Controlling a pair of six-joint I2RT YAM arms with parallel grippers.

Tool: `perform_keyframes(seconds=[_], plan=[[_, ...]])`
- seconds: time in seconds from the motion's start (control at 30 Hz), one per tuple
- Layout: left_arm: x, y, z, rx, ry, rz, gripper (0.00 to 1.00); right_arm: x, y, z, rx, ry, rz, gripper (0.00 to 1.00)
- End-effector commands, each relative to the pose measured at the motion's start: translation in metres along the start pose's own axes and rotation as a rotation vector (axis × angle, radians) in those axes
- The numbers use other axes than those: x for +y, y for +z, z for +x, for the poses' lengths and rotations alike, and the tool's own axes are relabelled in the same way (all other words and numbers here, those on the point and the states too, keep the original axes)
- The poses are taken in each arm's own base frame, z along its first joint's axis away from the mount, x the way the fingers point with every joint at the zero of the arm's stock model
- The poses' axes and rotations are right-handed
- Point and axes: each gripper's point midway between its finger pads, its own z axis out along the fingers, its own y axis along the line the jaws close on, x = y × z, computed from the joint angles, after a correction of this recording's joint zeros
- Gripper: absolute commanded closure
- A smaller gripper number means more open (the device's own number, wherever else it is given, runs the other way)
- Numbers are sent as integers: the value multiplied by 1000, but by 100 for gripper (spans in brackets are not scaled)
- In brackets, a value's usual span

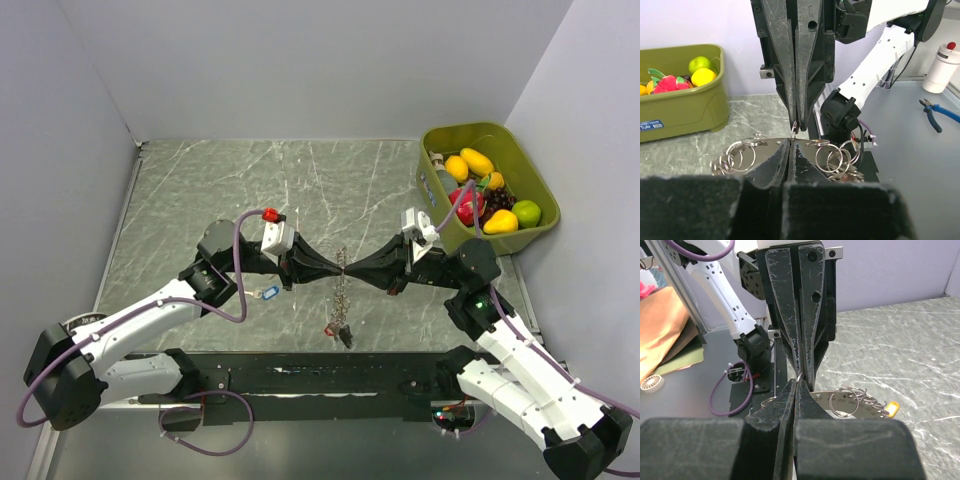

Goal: Put the keys on the keyring

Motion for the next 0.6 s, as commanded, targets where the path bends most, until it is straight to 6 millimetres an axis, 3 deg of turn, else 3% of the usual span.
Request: perform_keyframes(seconds=[0.0,0.23,0.33,0.37,0.4,0.47,0.5,0.57], plan=[[-3,5,-14,-26,36,46,99,7,0,-17,-52,-71,-14,100],[-4,1,-19,-45,66,24,99,3,-2,-13,-44,-65,12,100],[5,-2,-17,-39,70,-46,99,-2,-4,-13,-52,-66,56,98],[11,-4,-16,-35,71,-84,99,-3,-5,-13,-53,-63,68,90],[14,-5,-12,-22,73,-104,99,-6,-7,-15,-61,-66,98,73],[22,-9,-10,-14,82,-159,99,-10,-10,-15,-71,-71,130,50],[26,-11,-7,2,92,-184,99,-10,-12,-16,-79,-73,149,28],[29,-16,-5,11,111,-215,99,-15,-15,-16,-93,-78,190,15]])
